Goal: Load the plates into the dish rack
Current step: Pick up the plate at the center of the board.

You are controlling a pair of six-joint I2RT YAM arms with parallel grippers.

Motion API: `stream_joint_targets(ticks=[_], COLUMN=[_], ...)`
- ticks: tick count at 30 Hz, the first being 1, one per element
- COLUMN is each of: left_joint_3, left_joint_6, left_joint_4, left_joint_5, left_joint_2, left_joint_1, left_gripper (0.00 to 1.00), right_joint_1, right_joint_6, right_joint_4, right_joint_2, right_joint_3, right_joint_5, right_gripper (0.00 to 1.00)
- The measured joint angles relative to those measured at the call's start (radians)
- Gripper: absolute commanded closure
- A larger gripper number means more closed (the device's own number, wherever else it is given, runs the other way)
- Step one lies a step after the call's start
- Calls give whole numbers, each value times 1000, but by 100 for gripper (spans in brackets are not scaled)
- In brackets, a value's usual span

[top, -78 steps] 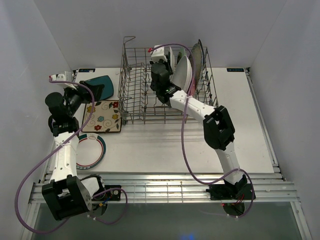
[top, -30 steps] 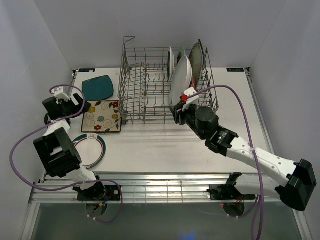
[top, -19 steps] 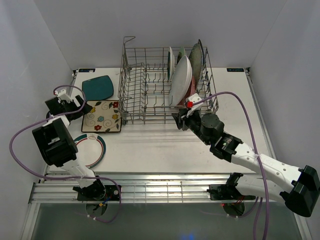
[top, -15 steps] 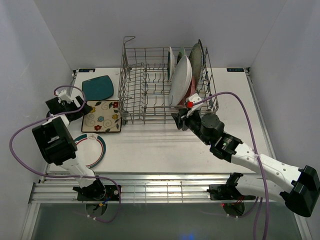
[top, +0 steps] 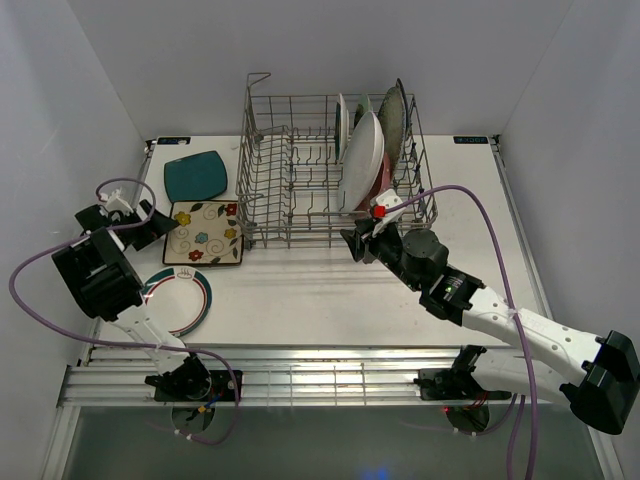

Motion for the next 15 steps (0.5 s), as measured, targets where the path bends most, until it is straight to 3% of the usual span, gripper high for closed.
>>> stream_joint_targets(ticks=[10,15], left_joint_3=[87,93], left_joint_6=[7,6], left_joint_4=[-41,-56], left_joint_5=[207,246], left_joint_2=[117,132], left_joint_1=[44,47], left_gripper=[5,17], right_joint_1=[0,0], right_joint_6=[0,0], right_joint_4=[0,0], right_joint_2=[0,0], right_joint_3=[0,0], right_joint_5=[-19,-24], right_gripper=[51,51])
